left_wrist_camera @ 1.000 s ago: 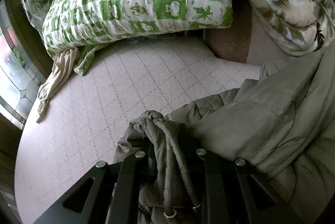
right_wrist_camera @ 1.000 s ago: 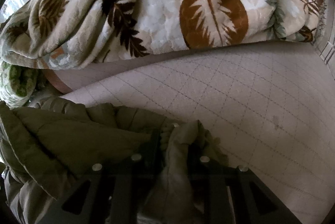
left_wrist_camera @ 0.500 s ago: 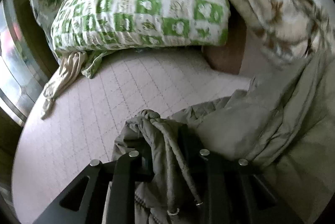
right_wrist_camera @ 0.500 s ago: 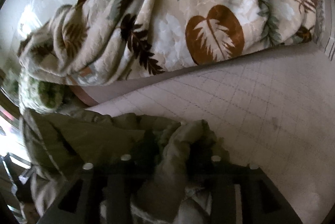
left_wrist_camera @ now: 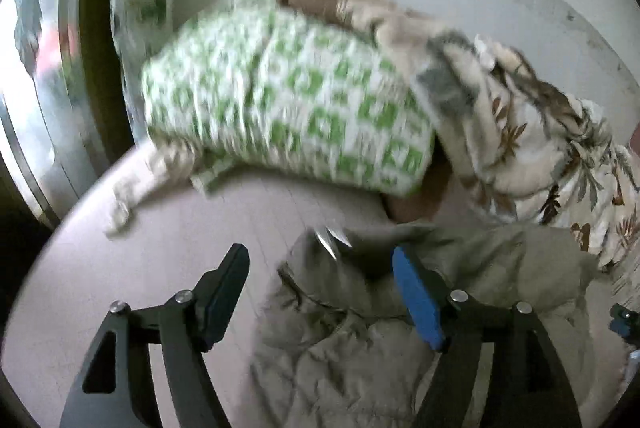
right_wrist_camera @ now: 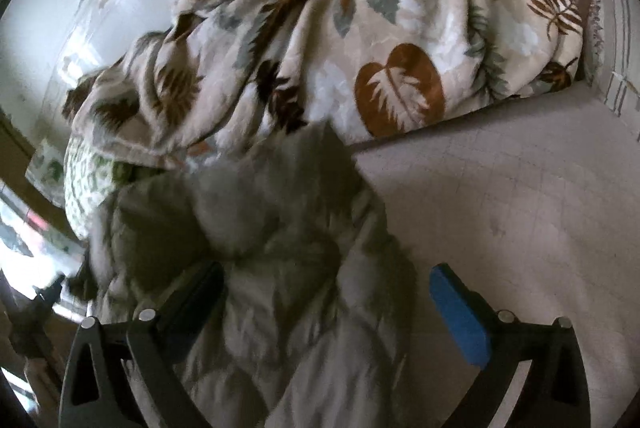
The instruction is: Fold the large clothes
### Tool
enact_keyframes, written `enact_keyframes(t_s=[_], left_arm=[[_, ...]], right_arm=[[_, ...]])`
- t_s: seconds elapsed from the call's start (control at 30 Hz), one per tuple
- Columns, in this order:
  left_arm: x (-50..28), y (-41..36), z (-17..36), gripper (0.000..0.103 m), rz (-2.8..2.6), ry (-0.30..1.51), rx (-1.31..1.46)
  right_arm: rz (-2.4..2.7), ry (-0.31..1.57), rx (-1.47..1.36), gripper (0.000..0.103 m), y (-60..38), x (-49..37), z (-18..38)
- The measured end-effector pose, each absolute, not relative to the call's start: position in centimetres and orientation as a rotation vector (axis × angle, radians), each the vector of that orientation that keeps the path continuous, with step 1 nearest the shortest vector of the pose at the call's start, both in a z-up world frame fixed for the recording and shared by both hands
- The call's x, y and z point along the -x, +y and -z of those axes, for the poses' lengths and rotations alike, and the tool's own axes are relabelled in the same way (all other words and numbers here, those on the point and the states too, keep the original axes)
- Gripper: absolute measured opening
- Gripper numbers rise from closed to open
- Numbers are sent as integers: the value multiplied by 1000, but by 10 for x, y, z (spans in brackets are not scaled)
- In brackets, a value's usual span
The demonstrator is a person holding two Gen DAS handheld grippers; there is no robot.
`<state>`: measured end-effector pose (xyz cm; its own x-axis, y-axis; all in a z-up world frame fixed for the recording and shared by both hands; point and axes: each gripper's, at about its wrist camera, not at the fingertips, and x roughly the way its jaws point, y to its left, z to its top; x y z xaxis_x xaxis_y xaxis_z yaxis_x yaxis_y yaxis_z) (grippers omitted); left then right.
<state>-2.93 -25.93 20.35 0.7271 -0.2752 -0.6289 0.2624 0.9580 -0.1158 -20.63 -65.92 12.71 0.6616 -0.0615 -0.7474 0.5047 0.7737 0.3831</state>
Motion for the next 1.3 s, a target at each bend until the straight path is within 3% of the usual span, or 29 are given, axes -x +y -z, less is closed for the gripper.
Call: enact_keyframes(t_s=[0.17, 0.5, 0.63, 0.73, 1.0, 1.3], left_arm=[[52, -286, -200, 75, 401, 726, -64], [110, -388, -125, 76, 485, 801, -368], [95, -394, -98, 92, 449, 881, -407], [89, -398, -87, 97, 435, 882, -445], [87, -403, -77, 101, 407, 879, -442], [96, -395, -81, 101, 425, 877, -421]], right_arm=[[301, 803, -613, 103, -639, 211, -132], [270, 952, -437, 103, -585, 176, -105], [277, 1021, -348, 103, -579, 168, -83], [265, 1053, -356, 103, -584, 162, -69], [275, 1043, -315, 103, -585, 157, -53], [274, 945, -474, 103, -597, 157, -97]])
